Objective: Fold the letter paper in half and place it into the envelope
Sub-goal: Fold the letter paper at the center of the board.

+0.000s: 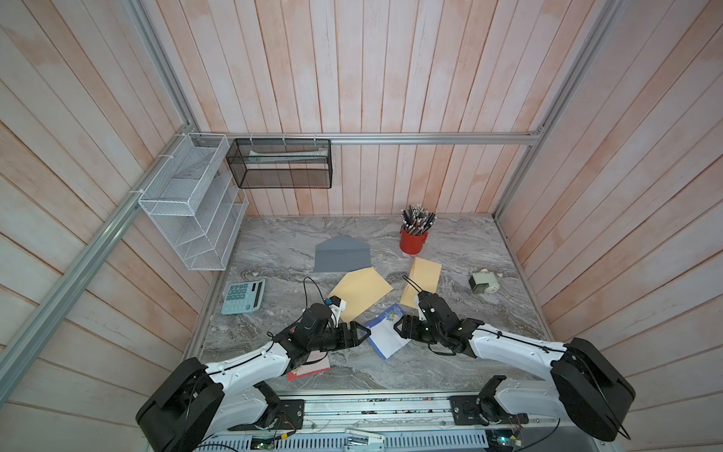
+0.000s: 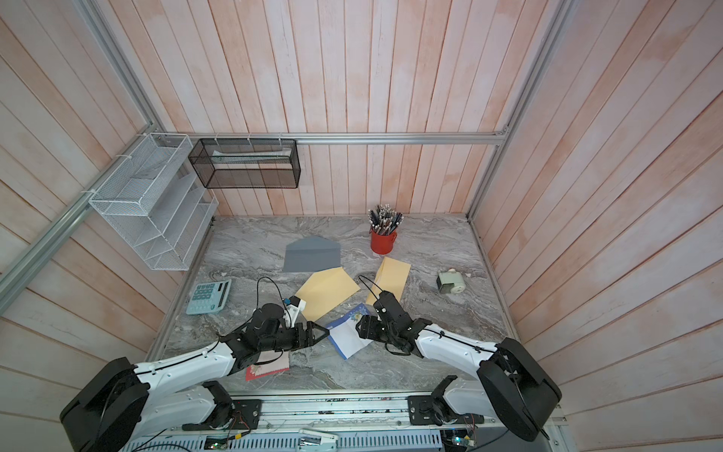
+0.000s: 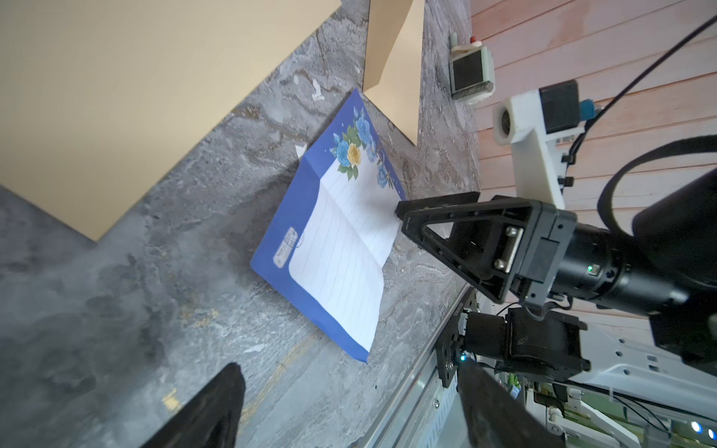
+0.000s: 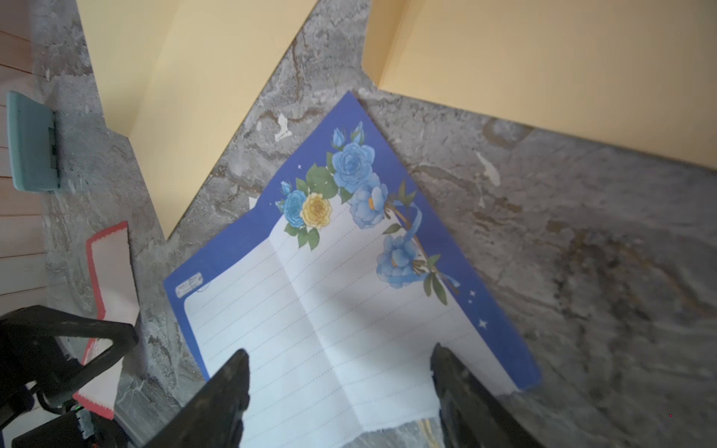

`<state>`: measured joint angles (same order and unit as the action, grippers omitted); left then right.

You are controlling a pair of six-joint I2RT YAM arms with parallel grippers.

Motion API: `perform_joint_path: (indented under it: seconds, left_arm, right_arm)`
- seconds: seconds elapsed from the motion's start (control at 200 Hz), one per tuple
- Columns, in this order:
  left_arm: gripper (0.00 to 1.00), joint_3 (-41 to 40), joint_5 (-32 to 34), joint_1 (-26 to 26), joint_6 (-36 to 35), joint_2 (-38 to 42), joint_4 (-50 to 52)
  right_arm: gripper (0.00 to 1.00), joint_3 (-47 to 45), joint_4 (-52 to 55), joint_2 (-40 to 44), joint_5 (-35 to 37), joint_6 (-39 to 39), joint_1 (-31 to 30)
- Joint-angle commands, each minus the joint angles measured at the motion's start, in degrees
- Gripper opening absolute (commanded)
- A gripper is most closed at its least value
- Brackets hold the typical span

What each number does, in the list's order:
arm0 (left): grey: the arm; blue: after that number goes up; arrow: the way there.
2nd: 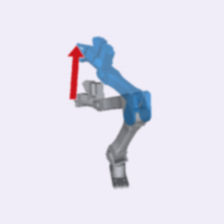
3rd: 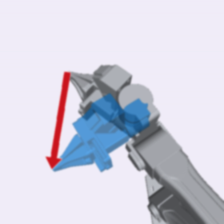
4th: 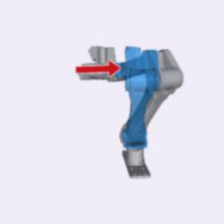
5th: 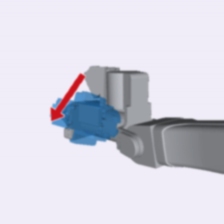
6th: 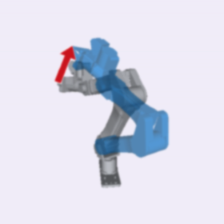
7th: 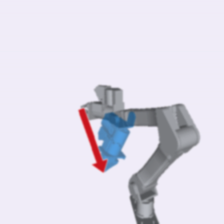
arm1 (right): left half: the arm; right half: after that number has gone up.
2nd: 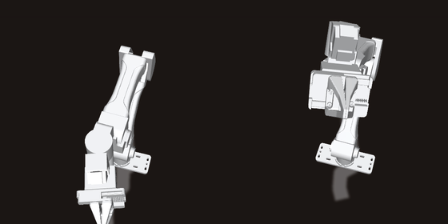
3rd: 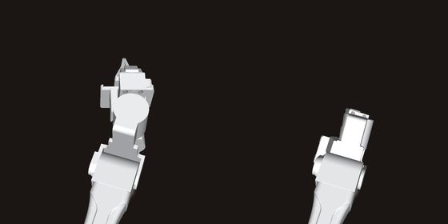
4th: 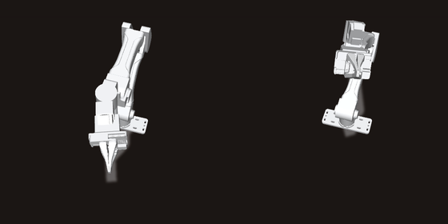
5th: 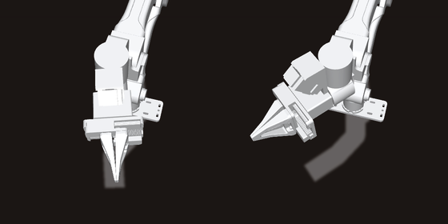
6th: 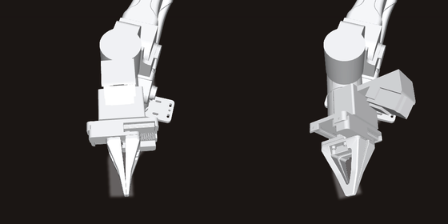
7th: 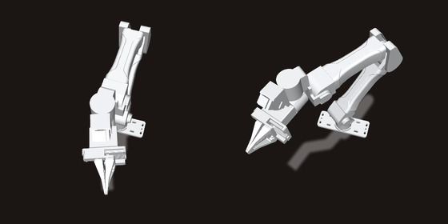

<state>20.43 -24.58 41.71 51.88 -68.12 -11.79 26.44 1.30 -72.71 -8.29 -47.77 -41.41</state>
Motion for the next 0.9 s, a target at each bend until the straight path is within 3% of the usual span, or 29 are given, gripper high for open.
perform_joint_path:
  seconds: [0.0, 0.25, 0.715, 0.895]
  left_arm:
    - [0.87, -0.2, 1.9, 1.7, 2.2, -2.0, -4.2]
    - [0.87, 1.6, 1.5, 3.9, 3.5, -6.8, -9.2]
    - [0.86, 13.5, -1.4, 4.7, 2.9, -17.6, -16.4]
    - [0.86, 12.0, 1.4, 4.7, 2.0, -12.5, -10.3]
  right_arm:
    - [0.74, -1.9, -3.5, -0.9, -1.2, 0.3, 0.5]
    - [0.72, -5.4, -6.1, -1.4, -1.7, -1.4, 1.2]
    - [0.65, -8.6, -7.8, -0.5, -2.8, -3.8, 1.9]
    - [0.65, -9.9, -7.4, 1.7, -2.4, -4.4, 2.8]
